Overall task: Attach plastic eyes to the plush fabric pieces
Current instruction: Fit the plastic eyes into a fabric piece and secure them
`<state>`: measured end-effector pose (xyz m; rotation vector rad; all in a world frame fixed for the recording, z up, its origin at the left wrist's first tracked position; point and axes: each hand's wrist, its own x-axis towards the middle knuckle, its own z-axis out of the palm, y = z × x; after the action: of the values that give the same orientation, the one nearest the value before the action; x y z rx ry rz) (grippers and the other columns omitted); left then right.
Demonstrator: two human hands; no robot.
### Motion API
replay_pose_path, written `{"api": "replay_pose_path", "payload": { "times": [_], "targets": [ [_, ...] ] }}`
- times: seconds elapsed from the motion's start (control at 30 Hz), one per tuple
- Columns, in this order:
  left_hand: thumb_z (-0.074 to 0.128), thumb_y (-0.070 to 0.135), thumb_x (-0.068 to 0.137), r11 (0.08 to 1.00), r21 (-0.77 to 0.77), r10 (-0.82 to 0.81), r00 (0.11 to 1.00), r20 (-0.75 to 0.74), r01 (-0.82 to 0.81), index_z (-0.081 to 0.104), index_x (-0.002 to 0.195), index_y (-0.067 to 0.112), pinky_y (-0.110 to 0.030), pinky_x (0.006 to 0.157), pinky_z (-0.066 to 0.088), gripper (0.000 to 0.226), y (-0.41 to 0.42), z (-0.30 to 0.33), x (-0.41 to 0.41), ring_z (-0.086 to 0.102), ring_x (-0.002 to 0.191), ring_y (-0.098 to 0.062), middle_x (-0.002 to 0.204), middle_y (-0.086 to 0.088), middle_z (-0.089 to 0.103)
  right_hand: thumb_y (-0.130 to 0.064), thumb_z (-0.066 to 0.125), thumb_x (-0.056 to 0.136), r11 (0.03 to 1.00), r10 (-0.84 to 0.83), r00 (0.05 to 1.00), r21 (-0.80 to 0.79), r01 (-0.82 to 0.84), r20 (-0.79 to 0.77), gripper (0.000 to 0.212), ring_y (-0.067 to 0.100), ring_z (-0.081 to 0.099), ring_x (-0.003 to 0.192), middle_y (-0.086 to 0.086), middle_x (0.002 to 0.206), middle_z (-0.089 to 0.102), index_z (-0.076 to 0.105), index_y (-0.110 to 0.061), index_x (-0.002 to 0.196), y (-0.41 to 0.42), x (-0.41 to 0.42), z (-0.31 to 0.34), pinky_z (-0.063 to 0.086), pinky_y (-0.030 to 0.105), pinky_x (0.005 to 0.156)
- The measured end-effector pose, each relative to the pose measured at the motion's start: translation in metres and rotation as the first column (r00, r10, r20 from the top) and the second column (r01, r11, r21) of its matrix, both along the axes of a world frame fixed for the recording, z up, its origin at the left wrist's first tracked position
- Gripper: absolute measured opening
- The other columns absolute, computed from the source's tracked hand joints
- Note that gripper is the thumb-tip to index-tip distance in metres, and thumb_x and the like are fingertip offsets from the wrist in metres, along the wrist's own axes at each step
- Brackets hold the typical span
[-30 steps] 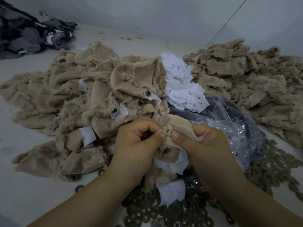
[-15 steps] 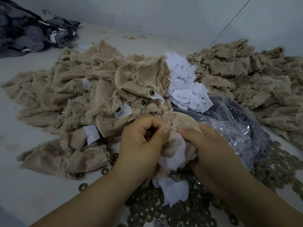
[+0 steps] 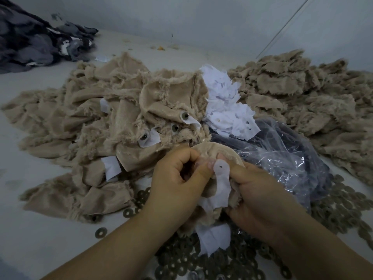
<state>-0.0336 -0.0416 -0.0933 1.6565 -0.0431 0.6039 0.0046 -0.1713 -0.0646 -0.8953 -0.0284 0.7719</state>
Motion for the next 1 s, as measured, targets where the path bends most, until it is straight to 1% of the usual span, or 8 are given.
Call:
{"api": "replay_pose_path", "payload": {
  "times": [0.13, 0.2, 0.3, 0.43, 0.6, 0.7, 0.8, 1.0],
  "targets": [
    [0.059, 0.02, 0.089, 0.998, -0.057, -0.018, 1.0, 0.008, 0.018, 0.063, 0.07, 0.0, -0.029, 0.052, 0.046, 0.028, 0.0025, -0.0018, 0.0013, 0.054, 0.056, -0.022, 0.062, -0.008, 0.06, -0.016, 0.06, 0.091, 0.998, -0.016, 0.998, -0.052, 0.02, 0.061, 0.032, 0.035, 0.074, 0.086, 0.031, 0.103, 0.071, 0.068, 0.009, 0.108, 0.0017, -0.0022, -0.0022, 0.063, 0.041, 0.072],
    [0.056, 0.019, 0.09, 0.997, -0.073, -0.02, 1.0, 0.023, 0.022, 0.061, 0.071, -0.004, -0.035, 0.054, 0.045, 0.031, 0.0033, -0.0023, 0.0021, 0.052, 0.06, -0.033, 0.066, -0.018, 0.058, -0.017, 0.063, 0.088, 0.997, 0.0, 0.988, -0.076, 0.012, 0.155, 0.028, 0.034, 0.074, 0.088, 0.029, 0.101, 0.072, 0.073, 0.004, 0.103, 0.0023, -0.0041, -0.0029, 0.062, 0.04, 0.074],
    [0.053, 0.018, 0.092, 0.997, -0.075, -0.016, 0.999, 0.038, 0.019, 0.055, 0.07, -0.007, -0.036, 0.055, 0.047, 0.034, 0.0026, -0.0018, 0.0023, 0.051, 0.058, -0.03, 0.065, -0.019, 0.054, -0.018, 0.064, 0.09, 0.996, 0.016, 0.975, -0.089, 0.005, 0.223, 0.027, 0.034, 0.074, 0.092, 0.028, 0.105, 0.072, 0.072, 0.001, 0.108, 0.0025, -0.0048, -0.0037, 0.06, 0.036, 0.075],
    [0.052, 0.018, 0.092, 0.999, -0.049, 0.013, 0.999, 0.045, -0.011, 0.051, 0.067, -0.004, -0.034, 0.054, 0.043, 0.033, 0.0005, -0.0017, 0.0019, 0.045, 0.057, -0.023, 0.061, -0.014, 0.048, -0.015, 0.061, 0.093, 0.999, 0.045, 0.992, 0.017, -0.048, 0.12, 0.025, 0.032, 0.074, 0.091, 0.025, 0.102, 0.073, 0.073, 0.002, 0.107, 0.0019, -0.0033, -0.0039, 0.06, 0.037, 0.074],
    [0.051, 0.017, 0.093, 0.998, -0.07, 0.002, 0.997, 0.074, 0.003, 0.05, 0.067, -0.006, -0.042, 0.055, 0.043, 0.034, -0.0022, -0.0001, 0.0018, 0.046, 0.058, -0.033, 0.062, -0.017, 0.049, -0.013, 0.058, 0.093, 0.993, 0.079, 0.997, 0.081, -0.08, 0.017, 0.028, 0.036, 0.072, 0.098, 0.027, 0.11, 0.071, 0.071, 0.002, 0.114, 0.0024, -0.0048, -0.0034, 0.06, 0.042, 0.079],
    [0.051, 0.018, 0.093, 0.996, -0.092, -0.008, 0.997, 0.078, 0.016, 0.049, 0.068, -0.01, -0.049, 0.054, 0.043, 0.038, -0.0024, 0.0001, 0.0006, 0.044, 0.06, -0.04, 0.064, -0.024, 0.047, -0.013, 0.057, 0.093, 0.991, 0.097, 0.995, 0.088, -0.097, 0.003, 0.035, 0.039, 0.07, 0.103, 0.029, 0.12, 0.067, 0.065, 0.003, 0.123, 0.0021, -0.0048, -0.0018, 0.06, 0.045, 0.079],
    [0.05, 0.018, 0.094, 0.992, -0.121, -0.026, 0.996, 0.082, 0.036, 0.048, 0.068, -0.011, -0.046, 0.051, 0.042, 0.039, -0.0038, -0.0012, 0.0011, 0.044, 0.058, -0.04, 0.063, -0.024, 0.047, -0.014, 0.059, 0.092, 0.987, 0.131, 0.991, 0.099, -0.129, -0.018, 0.037, 0.04, 0.069, 0.105, 0.03, 0.123, 0.065, 0.065, 0.003, 0.125, 0.0002, -0.0035, -0.0029, 0.06, 0.046, 0.081],
    [0.054, 0.02, 0.095, 0.99, -0.132, -0.038, 0.995, 0.093, 0.051, 0.049, 0.065, -0.001, -0.042, 0.048, 0.046, 0.037, -0.0065, -0.0017, 0.0005, 0.049, 0.051, -0.029, 0.059, -0.013, 0.049, -0.009, 0.061, 0.091, 0.985, 0.151, 0.988, 0.086, -0.152, 0.012, 0.029, 0.036, 0.072, 0.094, 0.026, 0.108, 0.071, 0.07, 0.005, 0.114, -0.0048, 0.0002, -0.0033, 0.06, 0.044, 0.077]
  ]
}}
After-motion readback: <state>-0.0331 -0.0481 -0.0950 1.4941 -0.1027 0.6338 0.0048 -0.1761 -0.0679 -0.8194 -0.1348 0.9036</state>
